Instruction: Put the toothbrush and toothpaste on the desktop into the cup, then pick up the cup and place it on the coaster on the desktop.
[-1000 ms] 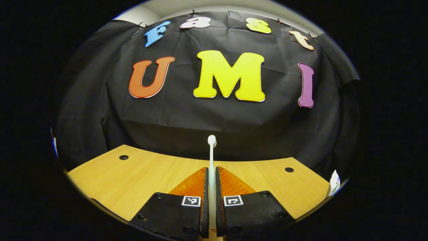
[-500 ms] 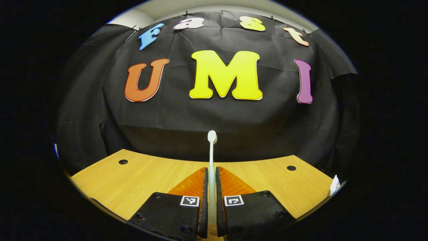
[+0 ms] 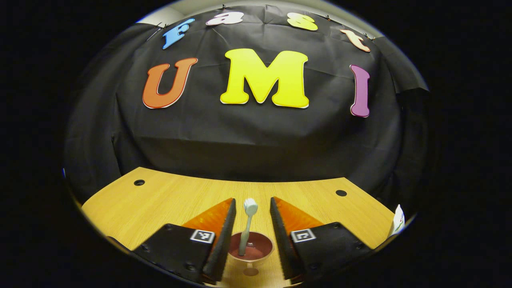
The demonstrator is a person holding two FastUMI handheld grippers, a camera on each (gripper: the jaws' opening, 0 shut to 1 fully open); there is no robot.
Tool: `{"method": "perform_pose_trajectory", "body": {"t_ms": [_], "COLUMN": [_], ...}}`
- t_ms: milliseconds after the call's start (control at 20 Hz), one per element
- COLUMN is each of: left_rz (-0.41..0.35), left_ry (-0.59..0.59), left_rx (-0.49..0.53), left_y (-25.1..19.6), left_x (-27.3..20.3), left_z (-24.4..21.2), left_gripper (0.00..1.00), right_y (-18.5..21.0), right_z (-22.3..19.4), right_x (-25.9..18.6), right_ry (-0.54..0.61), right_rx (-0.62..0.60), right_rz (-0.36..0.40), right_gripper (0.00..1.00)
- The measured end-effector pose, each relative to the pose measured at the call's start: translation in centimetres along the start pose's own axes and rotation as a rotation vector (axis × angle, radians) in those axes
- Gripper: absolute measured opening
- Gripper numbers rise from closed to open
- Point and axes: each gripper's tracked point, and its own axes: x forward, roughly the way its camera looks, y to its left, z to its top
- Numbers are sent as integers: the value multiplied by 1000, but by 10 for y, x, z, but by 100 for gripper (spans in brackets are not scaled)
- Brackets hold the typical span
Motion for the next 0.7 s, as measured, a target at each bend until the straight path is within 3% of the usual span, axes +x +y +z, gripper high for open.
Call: {"method": "perform_pose_trajectory", "body": {"t_ms": [100,150,700], "left_rz": [10,32,94], "left_ry": [-6,-13,-79], "left_rx": [33,53,32], "left_y": [3,9,72], "left_x": [-8,-13,-106], "left_z": [2,5,-5], "left_gripper": [87,94,97], "right_y": [5,8,80], "right_z": [6,10,42], "right_x": [1,2,65], "right_ry": [-5,-9,-30], "right_rx": [0,-1,-5], "right_rz": [1,4,75], "right_gripper": [27,27,27]}}
